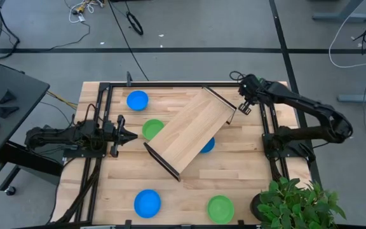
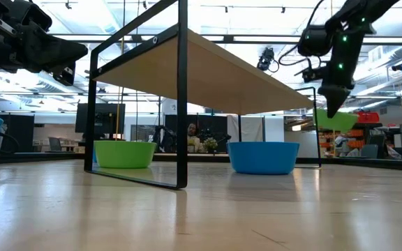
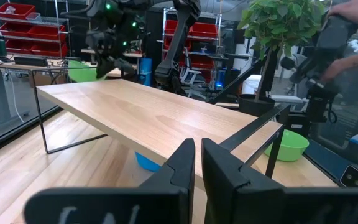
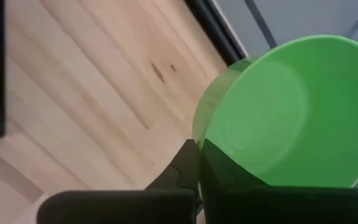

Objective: Pick & Place Mini bowls
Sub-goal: Put the top green bowl on the shelf

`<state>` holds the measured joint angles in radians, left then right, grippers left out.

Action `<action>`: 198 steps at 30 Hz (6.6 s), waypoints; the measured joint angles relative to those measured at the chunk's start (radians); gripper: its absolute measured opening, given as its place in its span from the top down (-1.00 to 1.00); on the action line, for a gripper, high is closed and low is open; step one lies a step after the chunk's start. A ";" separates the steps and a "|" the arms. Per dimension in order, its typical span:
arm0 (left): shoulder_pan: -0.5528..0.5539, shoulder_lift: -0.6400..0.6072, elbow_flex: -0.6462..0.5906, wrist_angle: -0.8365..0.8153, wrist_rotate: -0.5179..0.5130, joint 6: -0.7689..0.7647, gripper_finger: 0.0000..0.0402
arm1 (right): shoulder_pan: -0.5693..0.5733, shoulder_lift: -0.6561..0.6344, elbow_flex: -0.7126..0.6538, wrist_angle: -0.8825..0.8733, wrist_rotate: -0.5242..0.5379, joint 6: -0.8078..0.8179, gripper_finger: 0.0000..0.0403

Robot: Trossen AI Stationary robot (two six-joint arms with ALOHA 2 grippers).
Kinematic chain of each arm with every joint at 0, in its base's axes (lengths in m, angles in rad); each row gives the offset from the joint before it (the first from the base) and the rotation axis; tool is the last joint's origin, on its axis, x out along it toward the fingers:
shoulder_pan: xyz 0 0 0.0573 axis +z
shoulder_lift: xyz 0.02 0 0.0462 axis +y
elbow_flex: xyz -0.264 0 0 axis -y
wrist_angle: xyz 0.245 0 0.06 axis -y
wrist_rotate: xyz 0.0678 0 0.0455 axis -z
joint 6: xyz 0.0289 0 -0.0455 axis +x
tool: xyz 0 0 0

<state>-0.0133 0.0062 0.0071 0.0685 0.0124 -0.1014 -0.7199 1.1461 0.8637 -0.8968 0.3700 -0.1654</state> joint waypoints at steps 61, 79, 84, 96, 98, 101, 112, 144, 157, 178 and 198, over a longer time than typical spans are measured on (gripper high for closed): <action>0.000 0.000 0.000 0.000 0.000 0.000 0.84 | 0.546 0.045 0.859 -0.211 -0.100 0.179 1.00; 0.000 0.000 0.000 0.000 0.000 0.000 0.84 | 0.561 0.283 0.990 -0.419 -0.187 -0.255 1.00; 0.000 0.000 0.000 0.000 0.000 0.000 0.84 | 0.561 0.330 0.990 -0.506 -0.228 -0.460 1.00; 0.000 0.000 0.000 0.000 0.000 0.000 0.84 | 0.561 0.425 0.990 -0.543 -0.336 -0.716 1.00; 0.000 0.000 0.000 0.000 0.000 0.000 0.84 | 0.561 0.435 0.976 -0.543 -0.334 -0.726 1.00; 0.000 0.000 0.000 0.000 0.000 0.000 0.84 | 0.561 0.436 0.929 -0.535 -0.334 -0.722 1.00; 0.000 0.000 0.000 0.000 0.000 0.000 0.84 | 0.540 0.429 0.787 -0.457 -0.307 -0.735 1.00; 0.000 0.000 0.000 0.000 0.000 0.000 0.84 | 0.548 0.429 0.663 -0.408 -0.308 -0.651 1.00; 0.000 0.000 0.000 0.000 0.000 0.000 0.84 | 0.548 0.429 0.663 -0.409 -0.308 -0.636 1.00; 0.000 0.000 0.000 0.000 0.000 0.000 0.84 | 0.548 0.429 0.663 -0.401 -0.280 -0.575 1.00; 0.000 0.000 0.000 0.000 0.000 0.000 0.84 | 0.581 0.429 0.663 -0.375 -0.248 -0.576 1.00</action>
<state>-0.0134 0.0061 0.0071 0.0683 0.0124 -0.1015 -0.1390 1.5749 1.5264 -1.2720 0.1223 -0.7418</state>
